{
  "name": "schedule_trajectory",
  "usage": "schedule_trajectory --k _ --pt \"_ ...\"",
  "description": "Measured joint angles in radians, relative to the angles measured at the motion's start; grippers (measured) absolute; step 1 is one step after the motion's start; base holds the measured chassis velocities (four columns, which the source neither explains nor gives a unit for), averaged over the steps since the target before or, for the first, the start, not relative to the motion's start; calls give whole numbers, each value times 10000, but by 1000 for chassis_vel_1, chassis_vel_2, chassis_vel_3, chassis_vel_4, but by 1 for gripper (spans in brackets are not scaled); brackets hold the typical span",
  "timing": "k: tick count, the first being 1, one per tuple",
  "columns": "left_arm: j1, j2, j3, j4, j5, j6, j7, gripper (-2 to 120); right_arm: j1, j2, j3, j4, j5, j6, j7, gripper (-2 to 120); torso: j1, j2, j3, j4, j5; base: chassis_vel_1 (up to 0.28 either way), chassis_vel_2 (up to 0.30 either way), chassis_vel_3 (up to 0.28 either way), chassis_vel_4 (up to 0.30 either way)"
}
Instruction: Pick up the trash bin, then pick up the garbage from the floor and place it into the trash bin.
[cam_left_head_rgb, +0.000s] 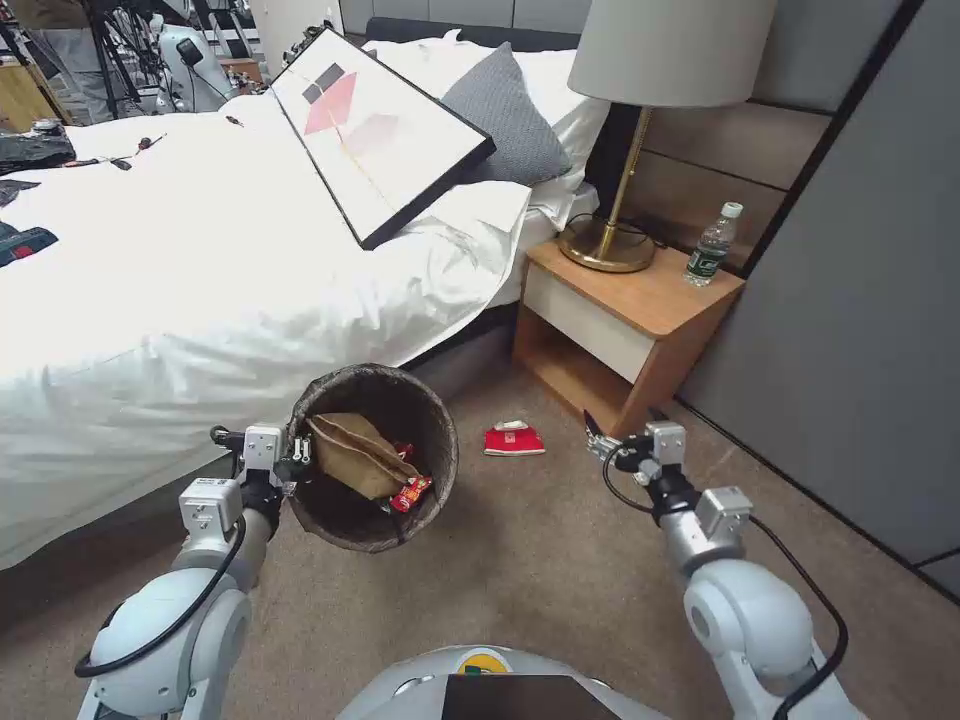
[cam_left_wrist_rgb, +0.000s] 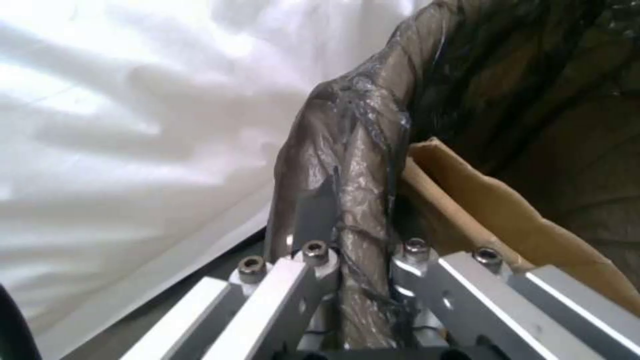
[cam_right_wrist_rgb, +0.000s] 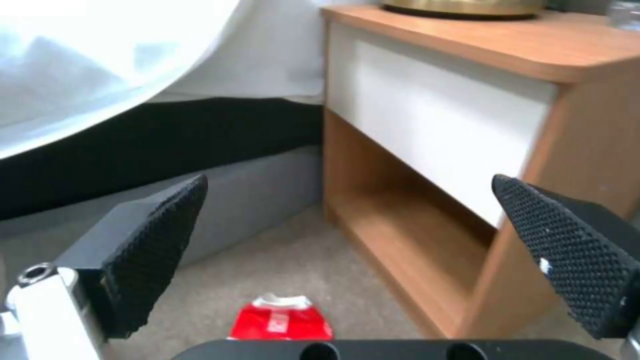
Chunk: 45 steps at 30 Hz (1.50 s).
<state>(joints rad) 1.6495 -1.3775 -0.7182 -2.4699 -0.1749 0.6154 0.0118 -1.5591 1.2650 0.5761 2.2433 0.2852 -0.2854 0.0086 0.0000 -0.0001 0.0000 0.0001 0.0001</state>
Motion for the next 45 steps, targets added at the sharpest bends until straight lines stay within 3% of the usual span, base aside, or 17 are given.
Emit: schedule_trajectory --k 9,19,30,45 --pt "353 -195 -9 -288 251 25 -37 3 1269 -1546 -824 -1146 617 -334 -591 100 0 0 0 -1 2 0 0 0 0" --pt "611 -322 -39 -310 457 24 -29 3 2680 -2441 -1578 -2855 873 -563 -1665 100 0 0 0 -1 0 0 0 0 0" --pt "645 -349 -70 -311 477 20 -23 3 3921 -2545 -2626 -4279 1140 -695 -1851 100 0 0 0 0 -1 0 0 0 0" --pt "564 -354 1 -311 531 -12 -14 3 4782 -1838 -3321 -6417 1245 -589 -1793 100 0 0 0 -1 -2 0 0 0 0"
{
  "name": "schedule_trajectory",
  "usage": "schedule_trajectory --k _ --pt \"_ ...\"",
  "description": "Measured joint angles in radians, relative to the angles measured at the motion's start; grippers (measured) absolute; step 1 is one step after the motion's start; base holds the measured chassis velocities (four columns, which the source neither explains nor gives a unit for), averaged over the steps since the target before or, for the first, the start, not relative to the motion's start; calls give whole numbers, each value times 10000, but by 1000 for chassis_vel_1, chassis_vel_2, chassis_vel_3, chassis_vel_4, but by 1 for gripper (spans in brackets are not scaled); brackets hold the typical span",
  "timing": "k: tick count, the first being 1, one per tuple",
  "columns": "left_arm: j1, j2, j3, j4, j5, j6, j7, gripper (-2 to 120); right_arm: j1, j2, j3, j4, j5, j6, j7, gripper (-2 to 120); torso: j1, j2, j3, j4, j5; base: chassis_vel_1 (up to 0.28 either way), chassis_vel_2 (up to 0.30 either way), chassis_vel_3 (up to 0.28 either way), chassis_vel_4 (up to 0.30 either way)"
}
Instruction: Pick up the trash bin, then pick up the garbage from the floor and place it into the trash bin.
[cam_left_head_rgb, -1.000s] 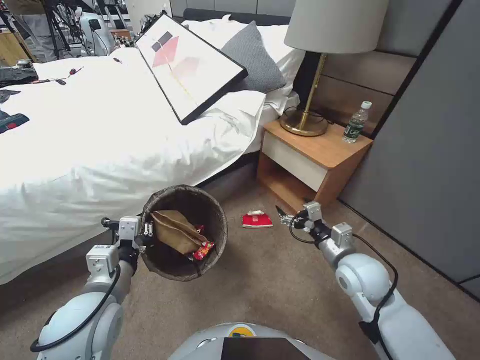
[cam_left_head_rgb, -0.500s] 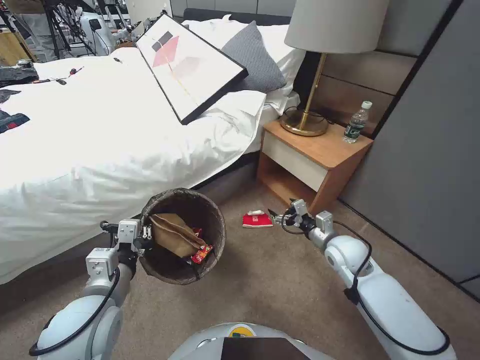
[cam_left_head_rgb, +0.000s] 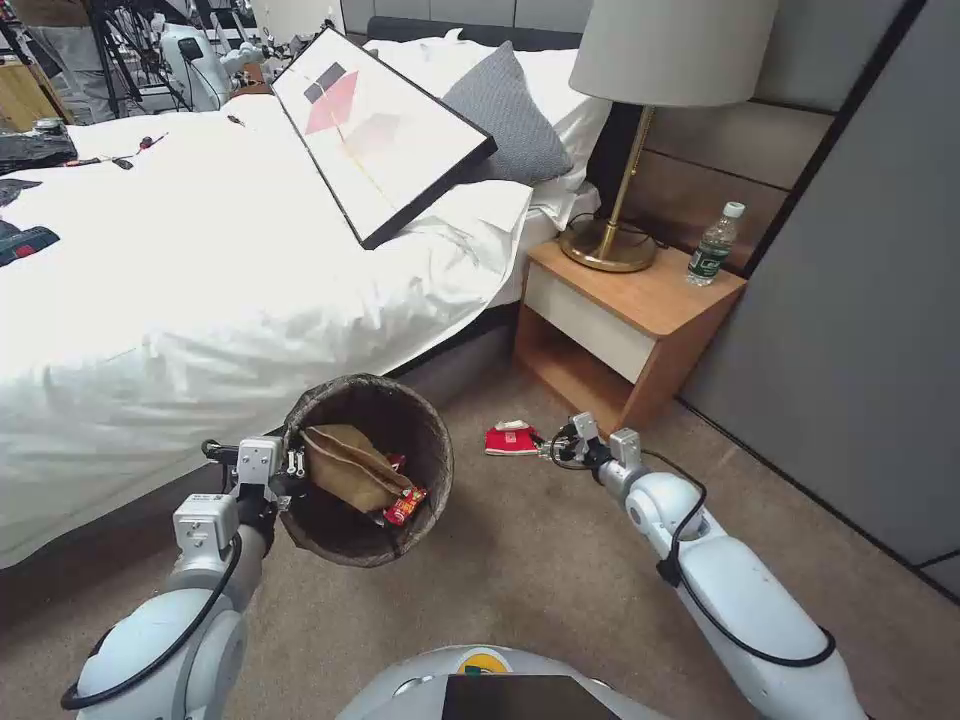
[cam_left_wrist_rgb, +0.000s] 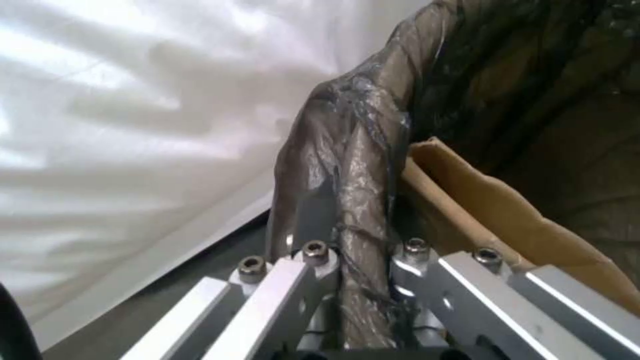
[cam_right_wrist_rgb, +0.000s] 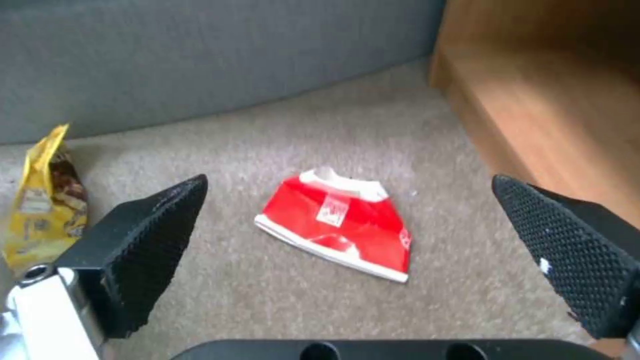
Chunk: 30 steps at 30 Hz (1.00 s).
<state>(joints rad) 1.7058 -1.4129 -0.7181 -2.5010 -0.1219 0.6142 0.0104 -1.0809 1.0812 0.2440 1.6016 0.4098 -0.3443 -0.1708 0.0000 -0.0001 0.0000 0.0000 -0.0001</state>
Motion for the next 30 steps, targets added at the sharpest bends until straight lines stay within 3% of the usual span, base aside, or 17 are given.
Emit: schedule_trajectory --k 9,30 --pt "-69 60 -6 93 -3 -17 6 3 707 759 -412 -1569 37 233 64 100 0 0 0 1 0 0 0 0 0" --pt "-80 78 55 211 8 -40 22 3 1598 1558 -811 -3619 239 396 94 100 0 0 0 1 1 0 0 0 0"
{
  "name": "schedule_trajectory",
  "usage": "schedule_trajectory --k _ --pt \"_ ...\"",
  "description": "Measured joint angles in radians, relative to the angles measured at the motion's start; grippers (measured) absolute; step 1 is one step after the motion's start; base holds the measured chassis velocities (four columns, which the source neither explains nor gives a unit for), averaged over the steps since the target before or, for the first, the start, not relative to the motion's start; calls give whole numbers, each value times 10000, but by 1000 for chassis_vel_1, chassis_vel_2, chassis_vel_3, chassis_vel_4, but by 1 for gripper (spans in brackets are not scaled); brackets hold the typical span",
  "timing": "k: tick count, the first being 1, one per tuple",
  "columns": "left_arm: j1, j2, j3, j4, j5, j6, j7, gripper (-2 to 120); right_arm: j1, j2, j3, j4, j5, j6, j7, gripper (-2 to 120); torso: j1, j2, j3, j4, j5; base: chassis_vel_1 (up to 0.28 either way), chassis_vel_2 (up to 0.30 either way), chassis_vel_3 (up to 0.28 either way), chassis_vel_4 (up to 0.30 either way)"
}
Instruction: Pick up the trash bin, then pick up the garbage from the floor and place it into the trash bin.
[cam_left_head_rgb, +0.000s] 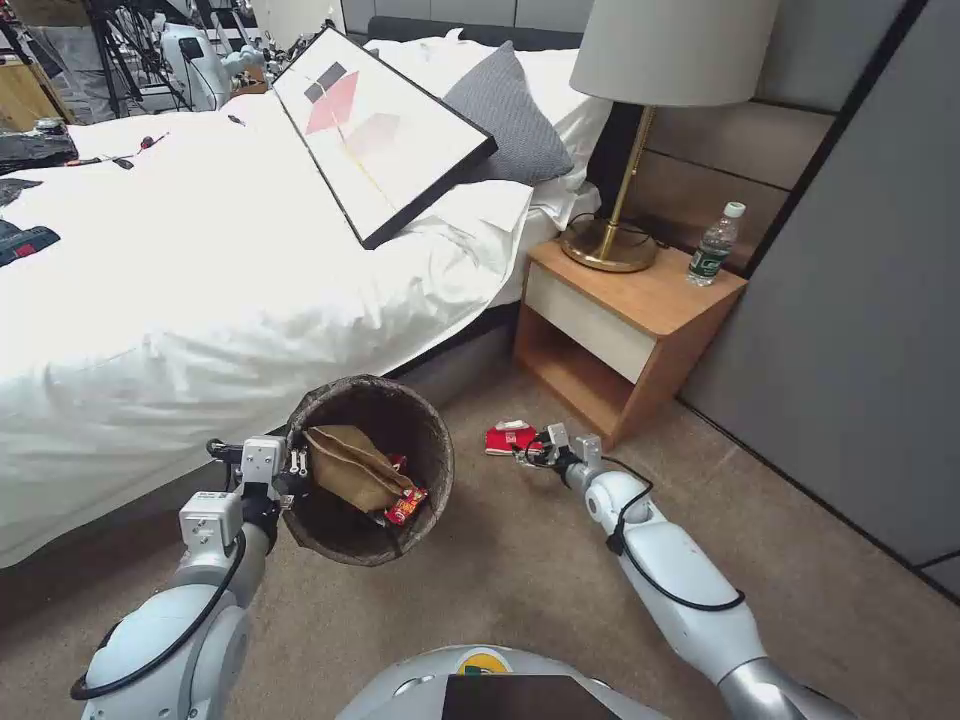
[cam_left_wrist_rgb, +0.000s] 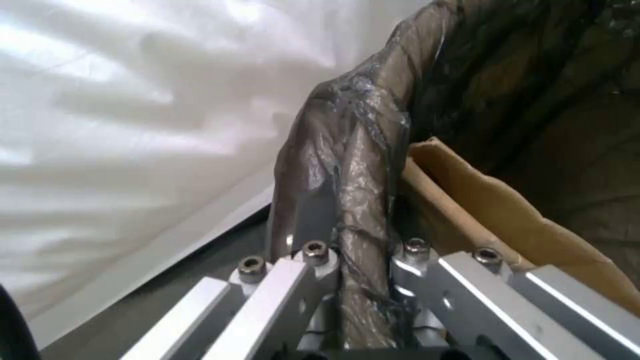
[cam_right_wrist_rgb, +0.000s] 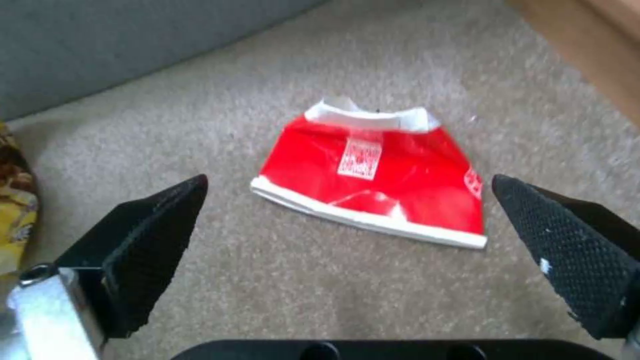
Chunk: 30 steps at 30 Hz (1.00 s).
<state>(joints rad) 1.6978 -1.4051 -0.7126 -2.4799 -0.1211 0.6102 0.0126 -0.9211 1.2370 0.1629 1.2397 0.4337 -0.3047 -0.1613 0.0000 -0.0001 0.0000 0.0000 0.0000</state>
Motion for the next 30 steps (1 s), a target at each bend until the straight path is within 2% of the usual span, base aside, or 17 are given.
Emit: schedule_trajectory --k 30 --pt "-72 8 18 203 63 -55 22 3 2320 904 -262 -3662 -347 650 -157 100 0 0 1 0 -1 0 0 0 0"
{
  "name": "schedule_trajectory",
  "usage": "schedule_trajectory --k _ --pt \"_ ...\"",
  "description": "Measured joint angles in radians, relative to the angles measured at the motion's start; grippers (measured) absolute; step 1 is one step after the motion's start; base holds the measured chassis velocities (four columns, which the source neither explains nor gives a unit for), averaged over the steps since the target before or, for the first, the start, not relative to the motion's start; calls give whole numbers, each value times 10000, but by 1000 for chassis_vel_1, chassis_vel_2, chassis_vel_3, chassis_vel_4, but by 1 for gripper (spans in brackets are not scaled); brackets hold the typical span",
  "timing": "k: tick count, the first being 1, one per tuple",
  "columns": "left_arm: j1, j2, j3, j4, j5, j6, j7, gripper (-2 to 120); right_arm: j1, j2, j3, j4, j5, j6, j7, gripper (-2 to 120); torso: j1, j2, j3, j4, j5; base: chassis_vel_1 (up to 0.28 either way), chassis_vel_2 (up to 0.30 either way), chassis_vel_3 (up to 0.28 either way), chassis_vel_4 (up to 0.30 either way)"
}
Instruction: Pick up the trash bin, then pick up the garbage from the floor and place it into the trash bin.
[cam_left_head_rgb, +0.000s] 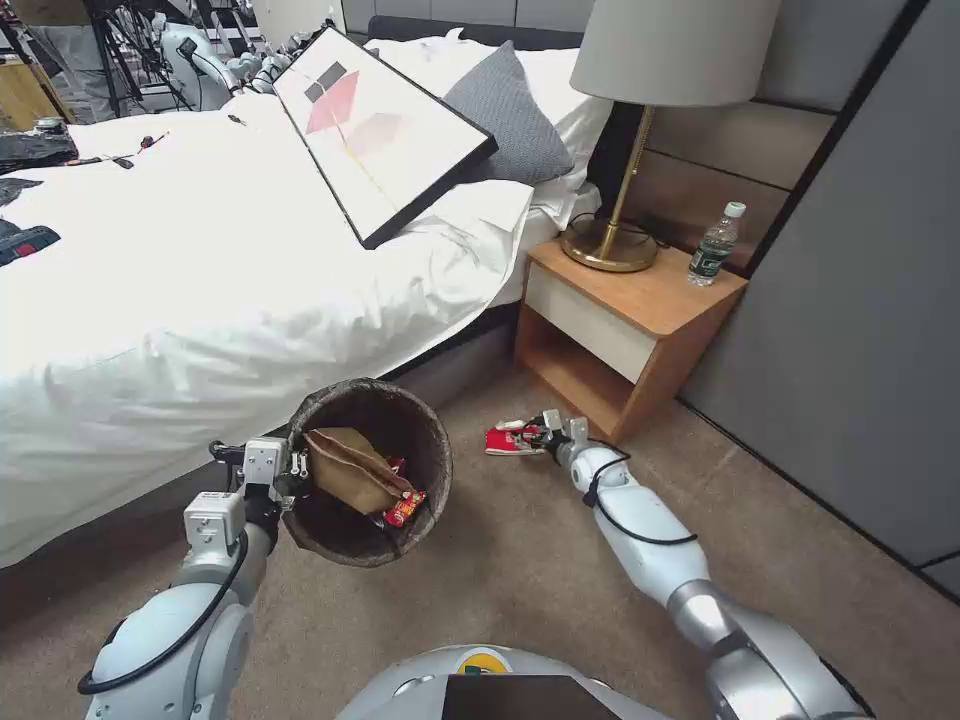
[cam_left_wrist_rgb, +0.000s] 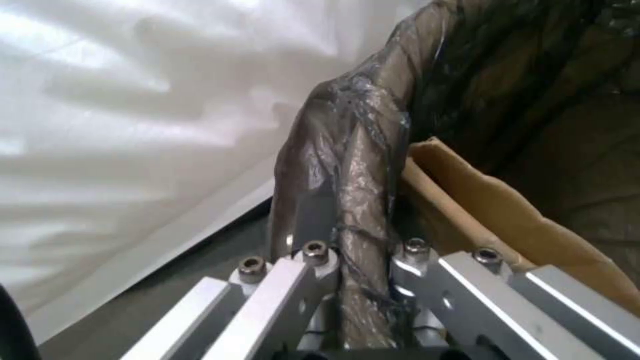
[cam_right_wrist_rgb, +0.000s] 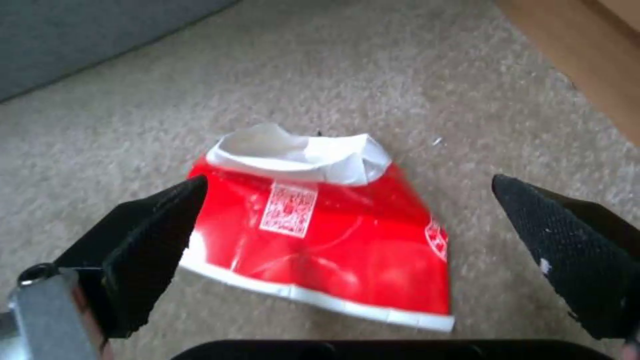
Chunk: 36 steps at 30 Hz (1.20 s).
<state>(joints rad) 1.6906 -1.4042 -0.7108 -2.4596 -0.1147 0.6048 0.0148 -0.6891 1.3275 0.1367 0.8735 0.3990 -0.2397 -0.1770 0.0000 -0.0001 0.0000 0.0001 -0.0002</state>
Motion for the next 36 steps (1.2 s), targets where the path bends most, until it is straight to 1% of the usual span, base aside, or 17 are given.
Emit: schedule_trajectory --k 1,5,15,21,27,36 --pt "0 0 0 0 0 0 0 3 0 0 0 0 0 0 0 100 0 0 0 0 0 0 0 0 0" --pt "-27 19 -20 24 -5 -5 5 3 391 143 -124 -719 -163 168 -82 100 0 0 0 0 1 0 0 0 0" --pt "-41 8 -11 44 -3 -10 12 3 798 414 -333 -1713 -316 457 -242 100 0 0 -1 0 2 0 0 0 0" --pt "-40 7 -19 45 0 -12 18 3 884 500 -318 -1953 -479 548 -336 100 0 0 -1 0 1 0 0 0 0" --pt "-43 -4 -5 45 16 -26 20 3 1010 514 -388 -2190 -948 702 -466 100 0 0 -1 -1 1 0 0 0 0" --pt "-55 -1 9 45 25 -26 49 3 1330 509 -544 -2770 -1786 1258 -817 100 0 1 -1 -1 1 0 0 0 0"
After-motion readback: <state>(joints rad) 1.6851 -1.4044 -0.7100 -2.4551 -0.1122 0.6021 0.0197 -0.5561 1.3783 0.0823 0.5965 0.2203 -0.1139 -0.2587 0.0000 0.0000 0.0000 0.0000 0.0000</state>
